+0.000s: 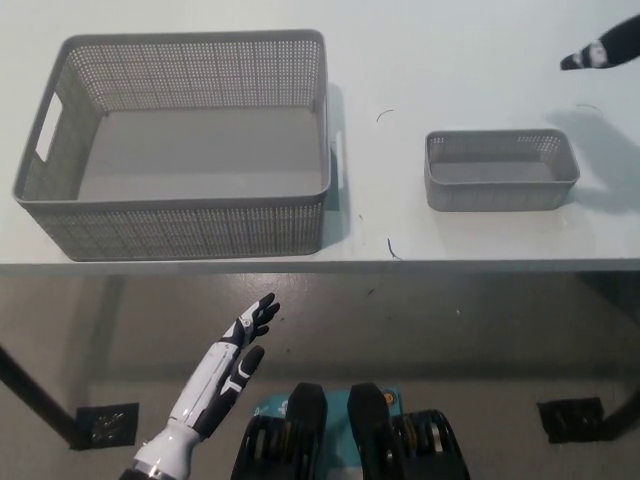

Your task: Use the right hand to pick up a small rectangular container and put it into a bigger container on the left side

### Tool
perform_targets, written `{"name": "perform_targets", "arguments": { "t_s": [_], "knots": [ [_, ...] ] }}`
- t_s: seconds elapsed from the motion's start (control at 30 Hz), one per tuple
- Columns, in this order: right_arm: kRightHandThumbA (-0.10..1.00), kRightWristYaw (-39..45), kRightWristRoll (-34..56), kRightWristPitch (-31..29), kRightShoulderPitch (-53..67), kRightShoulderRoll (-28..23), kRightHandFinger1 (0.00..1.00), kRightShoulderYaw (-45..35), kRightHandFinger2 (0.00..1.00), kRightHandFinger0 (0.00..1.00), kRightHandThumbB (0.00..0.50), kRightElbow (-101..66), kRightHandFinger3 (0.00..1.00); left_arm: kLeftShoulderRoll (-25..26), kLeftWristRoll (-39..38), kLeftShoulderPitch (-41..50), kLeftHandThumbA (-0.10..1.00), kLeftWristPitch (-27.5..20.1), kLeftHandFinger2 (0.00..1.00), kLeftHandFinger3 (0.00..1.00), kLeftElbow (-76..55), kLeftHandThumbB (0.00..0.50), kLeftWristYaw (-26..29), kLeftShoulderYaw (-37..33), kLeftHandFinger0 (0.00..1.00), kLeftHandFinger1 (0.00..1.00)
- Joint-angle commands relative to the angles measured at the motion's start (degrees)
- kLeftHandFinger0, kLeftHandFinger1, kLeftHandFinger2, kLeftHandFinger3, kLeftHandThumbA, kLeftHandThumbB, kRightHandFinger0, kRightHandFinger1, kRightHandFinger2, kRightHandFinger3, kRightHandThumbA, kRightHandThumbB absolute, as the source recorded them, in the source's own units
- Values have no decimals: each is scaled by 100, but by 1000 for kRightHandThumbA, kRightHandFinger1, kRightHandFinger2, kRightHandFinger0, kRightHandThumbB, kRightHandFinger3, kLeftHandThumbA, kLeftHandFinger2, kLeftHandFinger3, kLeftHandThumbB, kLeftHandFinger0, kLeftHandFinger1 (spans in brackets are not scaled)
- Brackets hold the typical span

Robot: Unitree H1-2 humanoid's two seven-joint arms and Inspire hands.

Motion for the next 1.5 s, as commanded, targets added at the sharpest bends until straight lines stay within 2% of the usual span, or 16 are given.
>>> {"name": "perform_targets", "arguments": {
  "t_s": [0.0, 0.17, 0.3, 0.33, 0.47, 0.53, 0.57, 0.67, 0.77, 0.8, 0.83, 0.97, 1.03, 1.27, 1.37, 1.47],
  "knots": [
    [1000, 1982, -795, -539, -2009, 184, 1000, 1221, 1000, 1000, 405, 2004, 1000, -36, 37, -3, 1000, -87, 1000, 1000, -124, 330, 16, 12, 1000, 1000],
    [1000, 2089, -737, -835, -2438, 710, 1000, 1639, 1000, 1000, 388, 3332, 1000, -68, 19, 16, 1000, -163, 1000, 1000, -42, 333, 31, 14, 1000, 1000],
    [1000, 2227, -843, -1023, -2762, 1067, 1000, 1955, 1000, 1000, 402, 4259, 1000, -103, -10, 53, 1000, -191, 1000, 1000, -3, 340, 32, 9, 1000, 1000],
    [1000, 2112, -994, -993, -2870, 1214, 1000, 2100, 1000, 1000, 433, 4554, 1000, -103, 14, 60, 1000, -217, 1000, 1000, -14, 329, 41, 9, 1000, 1000],
    [1000, 2080, -1058, -1298, -3109, 1533, 1000, 2308, 1000, 1000, 378, 5178, 1000, -96, 59, 59, 1000, -228, 1000, 1000, 18, 331, 35, 0, 1000, 1000],
    [1000, 2105, -1098, -1373, -3231, 1727, 1000, 2394, 1000, 1000, 382, 5546, 1000, -94, 88, 60, 1000, -206, 1000, 1000, 18, 338, 35, -5, 1000, 1000],
    [1000, 2037, -1214, -1350, -3283, 1828, 1000, 2503, 1000, 1000, 421, 5726, 1000, -96, 92, 58, 1000, -220, 1000, 1000, 29, 339, 39, -5, 1000, 1000],
    [1000, 1983, -1239, -1487, -3331, 2052, 1000, 2539, 1000, 1000, 417, 6076, 1000, -96, 160, 97, 1000, -261, 1000, 1000, 38, 346, 67, -11, 1000, 1000],
    [1000, 1958, -1181, -1407, -3311, 2225, 1000, 2440, 1000, 1000, 454, 6377, 1000, -101, 157, 129, 1000, -274, 1000, 1000, 45, 350, 61, -10, 1000, 1000],
    [1000, 1957, -1121, -1279, -3293, 2291, 1000, 2357, 1000, 1000, 425, 6475, 1000, -98, 135, 128, 1000, -289, 1000, 1000, 58, 351, 47, -8, 1000, 1000],
    [1000, 1888, -1129, -1268, -3271, 2325, 1000, 2339, 1000, 1000, 408, 6522, 1000, -95, 127, 132, 1000, -284, 1000, 1000, 50, 349, 37, -7, 1000, 1000],
    [1000, 1468, -1157, -1196, -3142, 2476, 1000, 2227, 1000, 1000, 416, 6665, 1000, -80, 156, 165, 1000, -303, 1000, 1000, 8, 332, 52, 6, 1000, 1000],
    [1000, 1303, -1479, -1433, -3077, 2529, 1000, 2493, 1000, 1000, 428, 6686, 1000, -79, 134, 154, 1000, -337, 1000, 1000, 35, 337, 46, 10, 1000, 1000],
    [1000, 1179, -1360, -1509, -2874, 2600, 1000, 2298, 1000, 1000, 352, 6838, 1000, -79, 187, 131, 1000, -326, 1000, 1000, -22, 339, 72, 25, 1000, 1000],
    [1000, 1245, -1267, -855, -2759, 2638, 1000, 2085, 1000, 1000, 431, 6951, 1000, -68, 223, 104, 1000, -347, 1000, 1000, -18, 354, 81, 29, 1000, 1000],
    [1000, 1181, -1367, -814, -2678, 2627, 1000, 2071, 1000, 1000, 420, 6961, 1000, -67, 226, 86, 1000, -392, 1000, 1000, -4, 347, 81, 31, 1000, 1000]
  ]
}}
